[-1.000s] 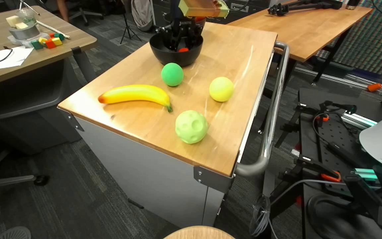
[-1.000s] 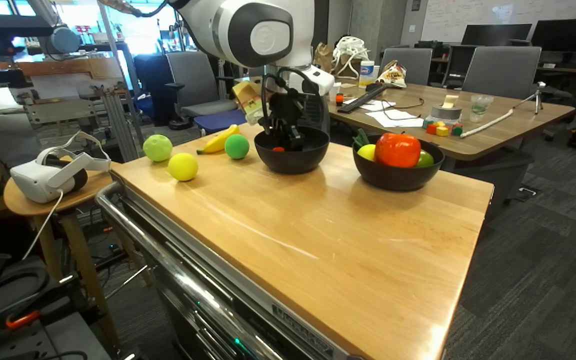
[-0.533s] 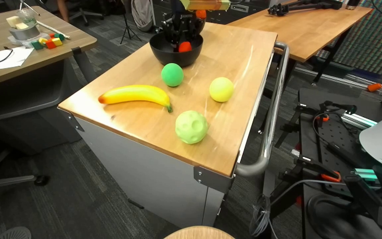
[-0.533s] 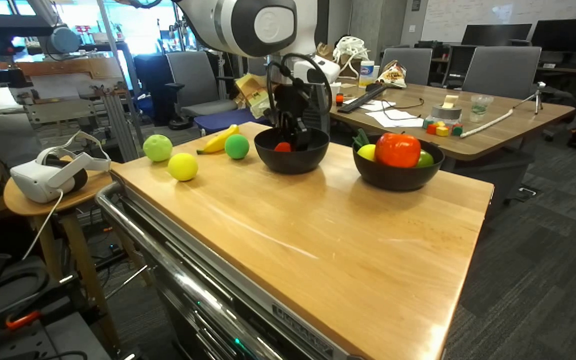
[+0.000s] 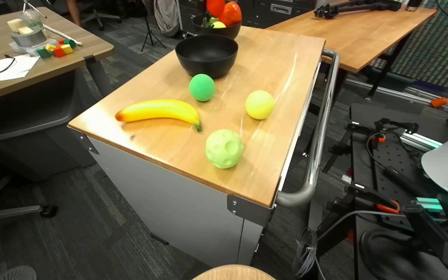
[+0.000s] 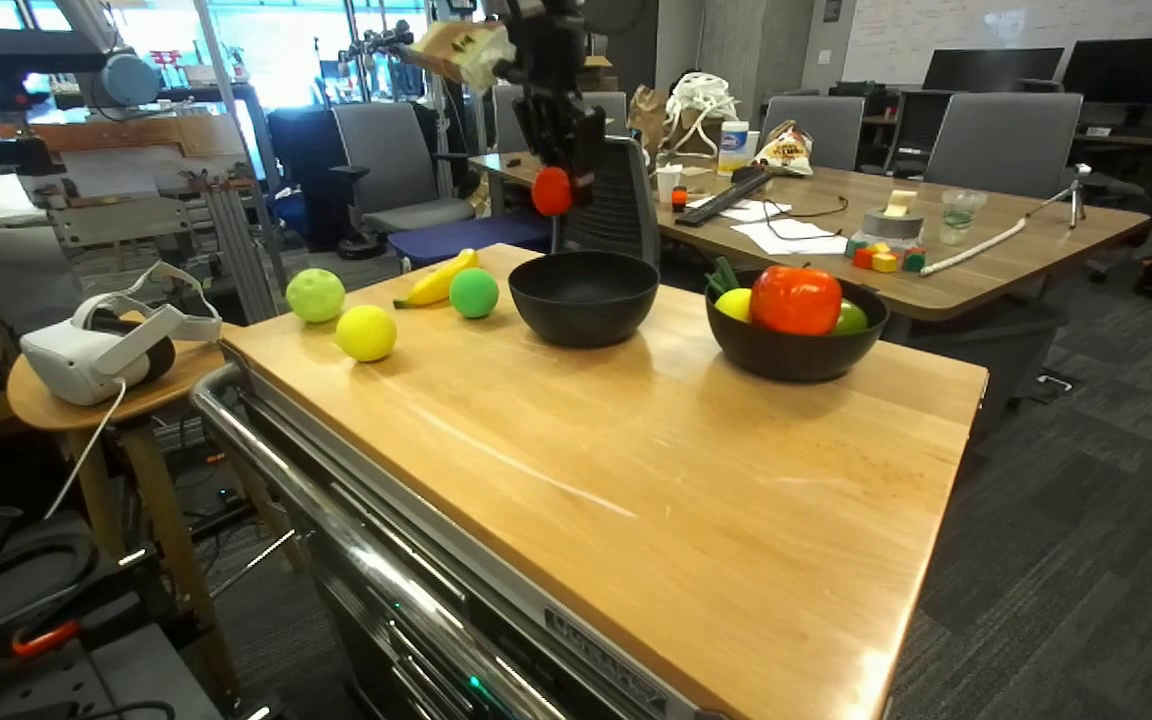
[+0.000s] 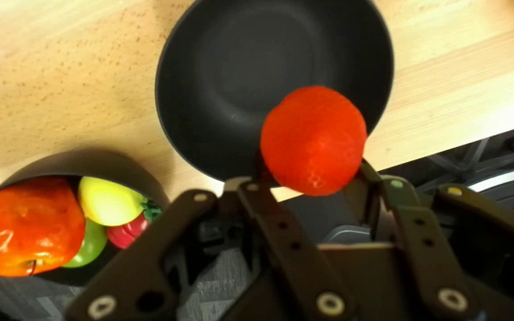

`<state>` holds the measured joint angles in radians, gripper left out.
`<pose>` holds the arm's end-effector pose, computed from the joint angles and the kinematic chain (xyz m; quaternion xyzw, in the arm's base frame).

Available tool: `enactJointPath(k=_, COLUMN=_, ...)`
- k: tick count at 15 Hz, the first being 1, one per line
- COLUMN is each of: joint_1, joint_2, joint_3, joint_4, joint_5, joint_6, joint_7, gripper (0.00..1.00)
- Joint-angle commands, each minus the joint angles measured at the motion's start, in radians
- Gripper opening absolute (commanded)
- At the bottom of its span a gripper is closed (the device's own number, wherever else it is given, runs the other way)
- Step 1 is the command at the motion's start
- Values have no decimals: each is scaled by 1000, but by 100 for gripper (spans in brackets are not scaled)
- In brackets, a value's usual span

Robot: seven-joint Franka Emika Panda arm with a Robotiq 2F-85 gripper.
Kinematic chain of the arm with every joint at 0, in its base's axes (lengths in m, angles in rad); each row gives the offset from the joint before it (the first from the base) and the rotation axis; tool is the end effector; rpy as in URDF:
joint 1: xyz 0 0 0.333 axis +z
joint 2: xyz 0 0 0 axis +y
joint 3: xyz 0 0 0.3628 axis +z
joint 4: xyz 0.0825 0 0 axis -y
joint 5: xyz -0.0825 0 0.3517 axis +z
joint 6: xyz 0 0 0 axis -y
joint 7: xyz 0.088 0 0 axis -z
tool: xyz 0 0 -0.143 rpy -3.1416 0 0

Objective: Pick the objects in the bowls and put them on the counter

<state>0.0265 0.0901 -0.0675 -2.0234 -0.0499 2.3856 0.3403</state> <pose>0.5813 -0.0246 0.4620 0.9755 -0.1718 0.1375 0.0019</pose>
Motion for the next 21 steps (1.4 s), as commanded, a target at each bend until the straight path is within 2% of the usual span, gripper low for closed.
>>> enactJointPath(k=1, joint_1=15, joint_2=-232, joint_3=47, joint_4=-212, joint_5=-16, joint_6=-19, joint_7=-11, gripper=17)
enactJointPath(k=4, joint_1=25, joint_2=-336, joint_3=91, joint_4=-349, joint_5=54, joint_6=-40, joint_7=-60, gripper=17)
enactJointPath(k=7, joint_1=37, joint_2=-381, joint_3=117, joint_4=-465, joint_5=90, joint_6=15, joint_7=-116, gripper=17)
enactJointPath(k=11, joint_1=8, joint_2=-352, joint_3=141, joint_4=-550, joint_5=13, joint_6=94, joint_7=-96, gripper=17)
enactJointPath(k=15, joint_1=-9, joint_2=-294, joint_3=143, joint_4=-583, joint_5=-57, joint_6=174, joint_7=-80, gripper=17)
enactJointPath(k=21, joint_1=-12, joint_2=-182, joint_3=137, joint_4=-567, joint_5=-109, joint_6=240, joint_7=-69, gripper=17)
